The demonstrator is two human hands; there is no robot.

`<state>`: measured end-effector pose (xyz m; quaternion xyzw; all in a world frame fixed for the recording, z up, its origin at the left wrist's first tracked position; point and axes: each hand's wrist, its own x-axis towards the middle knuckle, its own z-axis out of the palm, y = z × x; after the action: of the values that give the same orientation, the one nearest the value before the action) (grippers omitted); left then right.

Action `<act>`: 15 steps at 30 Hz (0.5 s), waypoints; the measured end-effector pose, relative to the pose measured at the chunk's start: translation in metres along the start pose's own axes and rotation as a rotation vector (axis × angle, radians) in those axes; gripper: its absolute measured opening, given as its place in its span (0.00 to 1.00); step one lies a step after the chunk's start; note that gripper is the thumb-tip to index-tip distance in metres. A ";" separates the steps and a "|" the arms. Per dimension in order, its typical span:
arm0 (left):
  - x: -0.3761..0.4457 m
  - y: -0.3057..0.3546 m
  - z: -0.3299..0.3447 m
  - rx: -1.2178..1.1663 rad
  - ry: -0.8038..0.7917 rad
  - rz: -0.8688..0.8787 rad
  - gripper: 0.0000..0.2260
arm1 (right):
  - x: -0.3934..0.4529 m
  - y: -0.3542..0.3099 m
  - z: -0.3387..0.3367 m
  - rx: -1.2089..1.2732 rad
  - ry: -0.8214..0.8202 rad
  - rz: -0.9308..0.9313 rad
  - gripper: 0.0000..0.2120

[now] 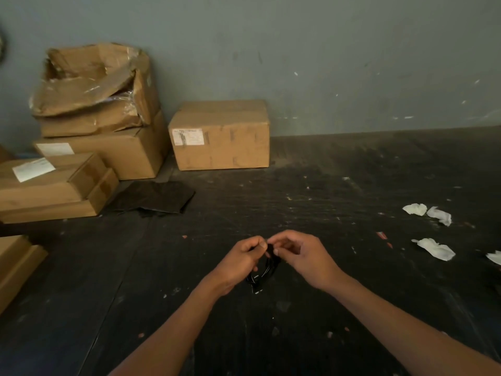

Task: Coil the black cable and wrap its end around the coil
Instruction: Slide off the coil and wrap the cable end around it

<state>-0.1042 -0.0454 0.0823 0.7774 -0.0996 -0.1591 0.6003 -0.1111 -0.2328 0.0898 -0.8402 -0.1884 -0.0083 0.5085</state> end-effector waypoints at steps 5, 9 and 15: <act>0.000 0.005 0.000 -0.073 -0.038 0.001 0.13 | 0.000 0.001 -0.002 -0.015 0.024 -0.082 0.12; -0.001 0.006 -0.001 -0.043 -0.089 -0.011 0.13 | -0.001 0.003 -0.006 -0.053 -0.034 -0.100 0.08; 0.001 0.002 0.002 -0.051 -0.040 -0.039 0.14 | 0.000 0.006 -0.008 -0.162 -0.065 -0.135 0.08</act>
<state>-0.1041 -0.0485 0.0840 0.7604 -0.0924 -0.1890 0.6144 -0.1077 -0.2424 0.0888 -0.8638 -0.2598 -0.0304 0.4306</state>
